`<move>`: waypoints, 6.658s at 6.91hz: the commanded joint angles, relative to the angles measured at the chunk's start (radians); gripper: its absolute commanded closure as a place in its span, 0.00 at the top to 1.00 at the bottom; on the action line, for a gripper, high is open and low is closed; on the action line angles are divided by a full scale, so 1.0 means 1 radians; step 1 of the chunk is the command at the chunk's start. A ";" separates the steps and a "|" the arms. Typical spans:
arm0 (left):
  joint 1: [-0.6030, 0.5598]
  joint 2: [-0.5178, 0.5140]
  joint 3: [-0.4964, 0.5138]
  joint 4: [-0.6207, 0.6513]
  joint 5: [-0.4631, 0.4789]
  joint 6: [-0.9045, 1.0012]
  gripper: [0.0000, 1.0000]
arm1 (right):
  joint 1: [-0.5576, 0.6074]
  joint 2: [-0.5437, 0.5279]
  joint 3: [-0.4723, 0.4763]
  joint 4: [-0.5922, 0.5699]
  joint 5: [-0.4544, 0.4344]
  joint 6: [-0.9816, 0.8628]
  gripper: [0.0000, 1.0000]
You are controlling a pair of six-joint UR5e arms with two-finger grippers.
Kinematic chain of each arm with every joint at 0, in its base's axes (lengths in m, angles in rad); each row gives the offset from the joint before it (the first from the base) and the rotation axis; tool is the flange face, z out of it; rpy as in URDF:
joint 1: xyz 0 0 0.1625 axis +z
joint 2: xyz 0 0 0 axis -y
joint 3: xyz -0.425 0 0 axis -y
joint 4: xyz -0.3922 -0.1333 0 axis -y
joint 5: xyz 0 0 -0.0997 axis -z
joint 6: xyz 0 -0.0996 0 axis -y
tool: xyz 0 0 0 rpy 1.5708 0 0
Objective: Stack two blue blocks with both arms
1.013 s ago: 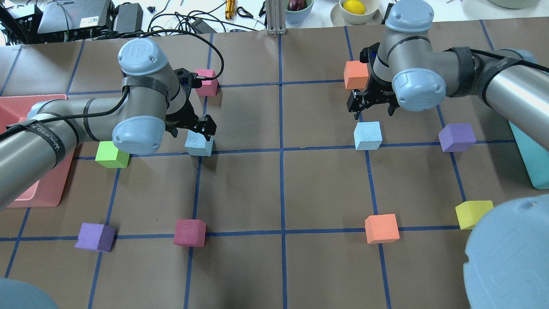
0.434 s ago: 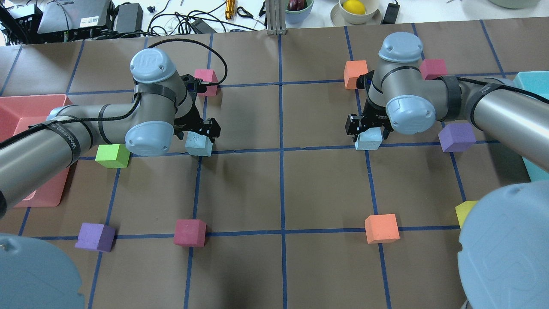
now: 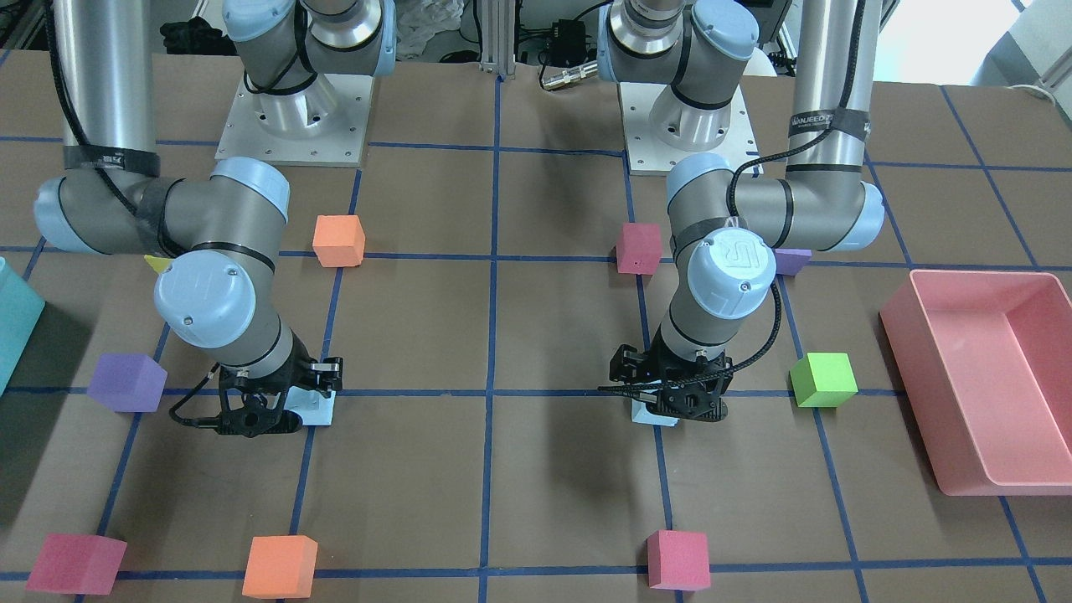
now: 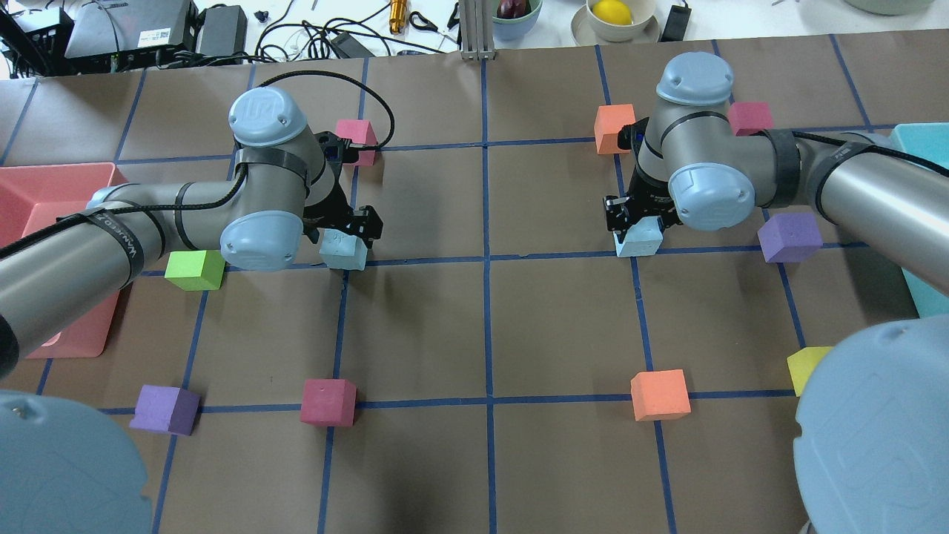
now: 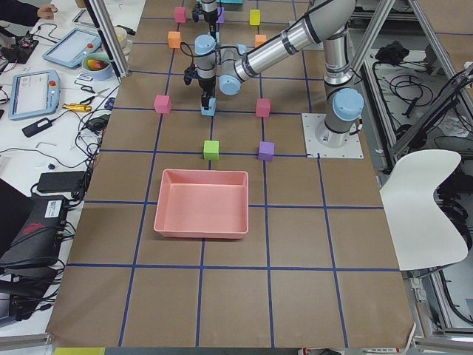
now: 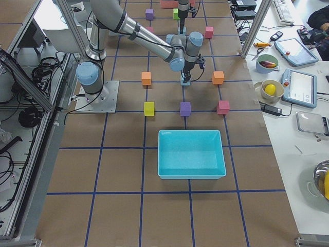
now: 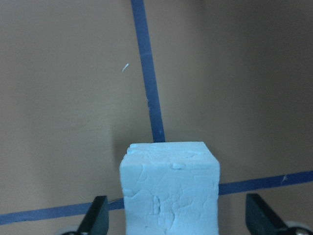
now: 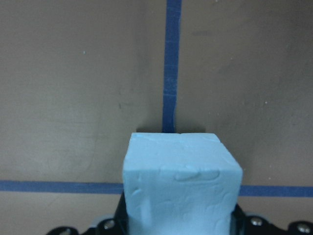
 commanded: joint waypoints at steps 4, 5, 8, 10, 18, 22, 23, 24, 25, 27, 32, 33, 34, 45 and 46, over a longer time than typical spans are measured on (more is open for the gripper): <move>0.000 -0.017 -0.001 0.022 0.000 0.002 0.89 | 0.356 -0.074 -0.023 0.135 0.094 0.520 0.00; 0.000 -0.017 0.001 0.022 0.002 0.013 0.60 | 0.395 -0.074 0.001 0.131 0.094 0.520 0.00; 0.000 -0.009 0.004 0.020 0.014 0.016 0.00 | 0.445 -0.071 0.102 -0.005 0.147 0.520 0.00; -0.001 0.009 0.016 0.005 0.014 0.016 0.00 | 0.445 -0.068 0.123 -0.052 0.146 0.502 0.00; -0.030 0.239 0.076 -0.377 0.002 -0.033 0.00 | 0.377 -0.090 0.075 -0.052 0.087 0.468 1.00; -0.246 0.235 0.082 -0.380 -0.025 -0.345 0.00 | 0.138 -0.261 -0.125 0.373 0.074 0.255 1.00; -0.289 0.216 0.078 -0.370 -0.025 -0.381 0.00 | 0.124 -0.284 -0.155 0.423 0.065 0.255 1.00; -0.323 0.193 0.081 -0.339 -0.026 -0.399 0.00 | 0.123 -0.331 -0.172 0.475 0.042 0.240 1.00; -0.346 0.163 0.082 -0.295 -0.037 -0.474 0.00 | 0.117 -0.362 -0.173 0.499 0.036 0.117 1.00; -0.394 0.115 0.081 -0.244 -0.061 -0.487 0.00 | 0.052 -0.397 -0.176 0.513 -0.069 0.094 1.00; -0.434 0.106 0.065 -0.248 -0.052 -0.556 0.00 | 0.035 -0.408 -0.172 0.534 -0.013 0.094 1.00; -0.434 0.103 0.064 -0.248 -0.051 -0.550 0.00 | 0.018 -0.408 -0.172 0.536 -0.003 0.079 1.00; -0.434 0.099 0.059 -0.248 -0.051 -0.547 0.02 | -0.014 -0.411 -0.173 0.563 0.003 0.071 1.00; -0.243 0.257 0.120 -0.364 -0.041 -0.293 0.96 | -0.014 -0.476 -0.172 0.629 0.025 0.068 1.00; -0.140 0.295 0.175 -0.470 -0.044 -0.168 0.98 | -0.012 -0.476 -0.175 0.629 0.025 0.068 1.00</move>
